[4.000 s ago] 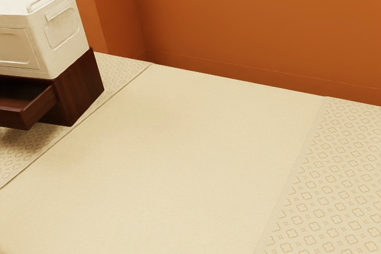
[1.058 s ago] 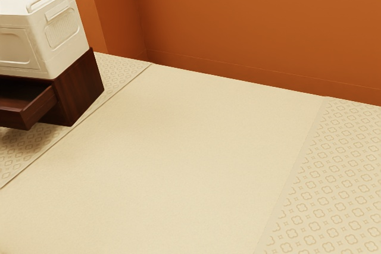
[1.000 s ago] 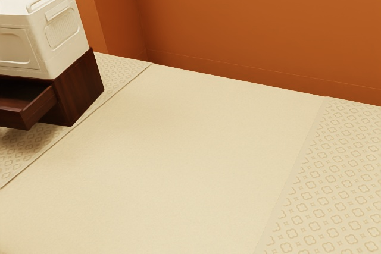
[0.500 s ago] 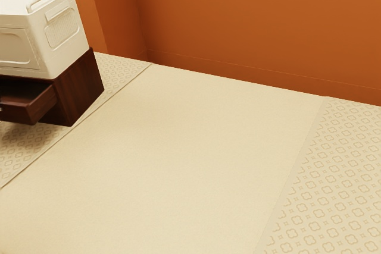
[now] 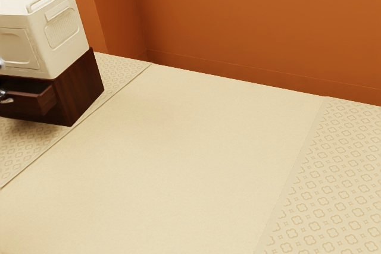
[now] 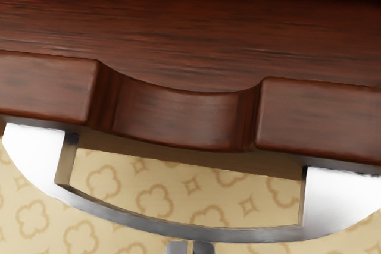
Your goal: Push the drawer handle with one arm to close the drawer
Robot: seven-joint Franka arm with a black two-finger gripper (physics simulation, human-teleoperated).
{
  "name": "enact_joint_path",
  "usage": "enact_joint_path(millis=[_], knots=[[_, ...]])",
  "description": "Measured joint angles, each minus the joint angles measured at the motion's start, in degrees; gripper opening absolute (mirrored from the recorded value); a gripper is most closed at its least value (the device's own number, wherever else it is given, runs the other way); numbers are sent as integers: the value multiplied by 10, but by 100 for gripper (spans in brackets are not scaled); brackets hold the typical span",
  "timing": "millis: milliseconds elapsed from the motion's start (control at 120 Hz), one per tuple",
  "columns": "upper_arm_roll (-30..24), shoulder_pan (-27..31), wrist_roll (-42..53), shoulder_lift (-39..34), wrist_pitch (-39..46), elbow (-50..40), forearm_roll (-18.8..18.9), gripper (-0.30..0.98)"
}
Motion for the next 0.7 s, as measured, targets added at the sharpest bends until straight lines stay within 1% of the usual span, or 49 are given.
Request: enact_joint_path(millis=[125,325,700], knots=[[-6,0,4,20,-1,28,-7,-10],[-6,1,12,47,-2,69,-30,-10],[-11,1,21,85,-6,132,-49,-10]])
